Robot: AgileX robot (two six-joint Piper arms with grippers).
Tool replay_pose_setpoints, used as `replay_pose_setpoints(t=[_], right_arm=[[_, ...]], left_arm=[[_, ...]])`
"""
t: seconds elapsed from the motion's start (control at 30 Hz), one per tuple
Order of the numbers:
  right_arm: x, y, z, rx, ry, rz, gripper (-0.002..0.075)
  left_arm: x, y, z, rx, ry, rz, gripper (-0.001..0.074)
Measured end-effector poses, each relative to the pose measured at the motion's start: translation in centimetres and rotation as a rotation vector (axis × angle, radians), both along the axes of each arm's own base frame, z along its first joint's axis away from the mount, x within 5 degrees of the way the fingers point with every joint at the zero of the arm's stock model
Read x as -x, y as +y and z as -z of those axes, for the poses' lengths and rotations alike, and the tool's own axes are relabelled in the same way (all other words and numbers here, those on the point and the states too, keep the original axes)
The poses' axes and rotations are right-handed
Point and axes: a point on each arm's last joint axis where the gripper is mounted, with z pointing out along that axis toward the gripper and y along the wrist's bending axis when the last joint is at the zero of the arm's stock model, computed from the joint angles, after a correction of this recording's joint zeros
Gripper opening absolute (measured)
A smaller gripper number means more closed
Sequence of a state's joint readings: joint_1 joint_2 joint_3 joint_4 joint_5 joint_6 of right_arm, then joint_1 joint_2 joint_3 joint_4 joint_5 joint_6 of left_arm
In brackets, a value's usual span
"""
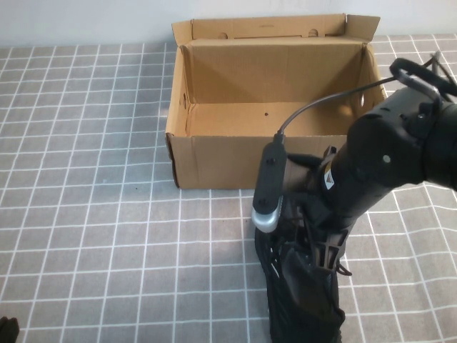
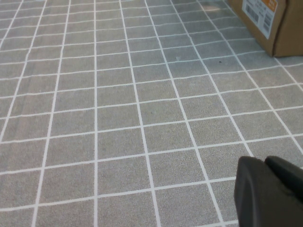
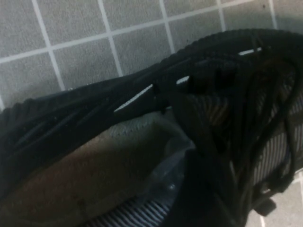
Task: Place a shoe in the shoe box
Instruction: Pick up the shoe from the table
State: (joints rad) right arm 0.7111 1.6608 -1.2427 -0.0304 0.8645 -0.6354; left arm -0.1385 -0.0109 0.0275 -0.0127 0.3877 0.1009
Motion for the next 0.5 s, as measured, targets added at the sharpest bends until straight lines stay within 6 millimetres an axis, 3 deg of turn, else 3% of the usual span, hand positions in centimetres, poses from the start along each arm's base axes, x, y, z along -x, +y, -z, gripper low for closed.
replay_pose_setpoints(t=[0.5], right_arm=[[-0.3,0.3,1.2,0.023,0.033,0.001,0.0221]], left_arm=[[0.0,0.0,0.0,0.0,0.0,0.0,-0.0001]])
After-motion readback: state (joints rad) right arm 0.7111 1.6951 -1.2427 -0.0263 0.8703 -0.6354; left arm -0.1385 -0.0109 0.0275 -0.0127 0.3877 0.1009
